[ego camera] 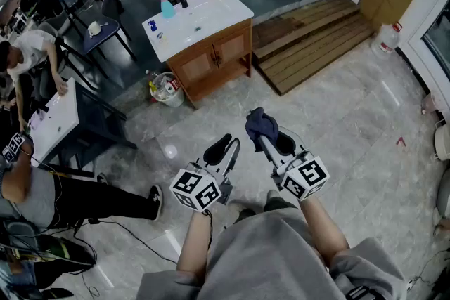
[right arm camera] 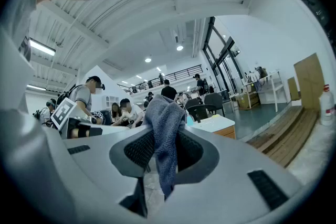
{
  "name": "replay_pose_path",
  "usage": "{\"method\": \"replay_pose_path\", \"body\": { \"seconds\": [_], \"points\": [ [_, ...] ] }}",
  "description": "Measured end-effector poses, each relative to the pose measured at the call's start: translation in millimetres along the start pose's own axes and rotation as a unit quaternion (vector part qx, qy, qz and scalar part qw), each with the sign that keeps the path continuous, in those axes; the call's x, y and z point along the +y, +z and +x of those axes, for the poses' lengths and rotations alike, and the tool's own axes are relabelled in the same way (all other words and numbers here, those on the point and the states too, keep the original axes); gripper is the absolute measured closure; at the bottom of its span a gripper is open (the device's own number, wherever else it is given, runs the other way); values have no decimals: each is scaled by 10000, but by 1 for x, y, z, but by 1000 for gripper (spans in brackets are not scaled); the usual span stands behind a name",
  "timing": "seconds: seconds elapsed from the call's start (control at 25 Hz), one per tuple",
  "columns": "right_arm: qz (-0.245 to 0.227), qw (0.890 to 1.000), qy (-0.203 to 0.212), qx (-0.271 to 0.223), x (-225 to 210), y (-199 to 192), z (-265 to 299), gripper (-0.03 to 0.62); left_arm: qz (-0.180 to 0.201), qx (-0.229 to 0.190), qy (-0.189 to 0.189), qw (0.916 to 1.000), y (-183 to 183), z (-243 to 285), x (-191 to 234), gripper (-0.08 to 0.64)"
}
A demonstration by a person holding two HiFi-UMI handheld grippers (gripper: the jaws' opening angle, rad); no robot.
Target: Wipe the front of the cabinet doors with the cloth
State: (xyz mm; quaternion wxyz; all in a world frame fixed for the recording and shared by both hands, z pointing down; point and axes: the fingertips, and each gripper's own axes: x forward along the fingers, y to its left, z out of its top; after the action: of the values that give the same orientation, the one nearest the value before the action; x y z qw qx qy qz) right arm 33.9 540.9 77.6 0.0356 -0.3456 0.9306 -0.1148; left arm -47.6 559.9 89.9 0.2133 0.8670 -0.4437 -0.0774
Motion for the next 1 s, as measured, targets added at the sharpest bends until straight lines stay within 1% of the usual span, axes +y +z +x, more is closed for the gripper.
{"method": "replay_pose_path", "body": {
  "seconds": [0.2,0.36,0.72,1.0],
  "points": [
    [-29,9998,-139,-135,-15,9,-27,505,112,27,2,9999,-8,12,-34,460],
    [36,9996,-148,-223,-28,13,-49,505,328,104,173,9993,-16,25,-55,460],
    [216,9991,-265,-253,-80,21,-108,504,275,192,286,9990,-42,72,-107,460],
    [389,9985,-247,-292,-106,16,-129,502,376,364,379,9979,-60,92,-123,462]
  ]
}}
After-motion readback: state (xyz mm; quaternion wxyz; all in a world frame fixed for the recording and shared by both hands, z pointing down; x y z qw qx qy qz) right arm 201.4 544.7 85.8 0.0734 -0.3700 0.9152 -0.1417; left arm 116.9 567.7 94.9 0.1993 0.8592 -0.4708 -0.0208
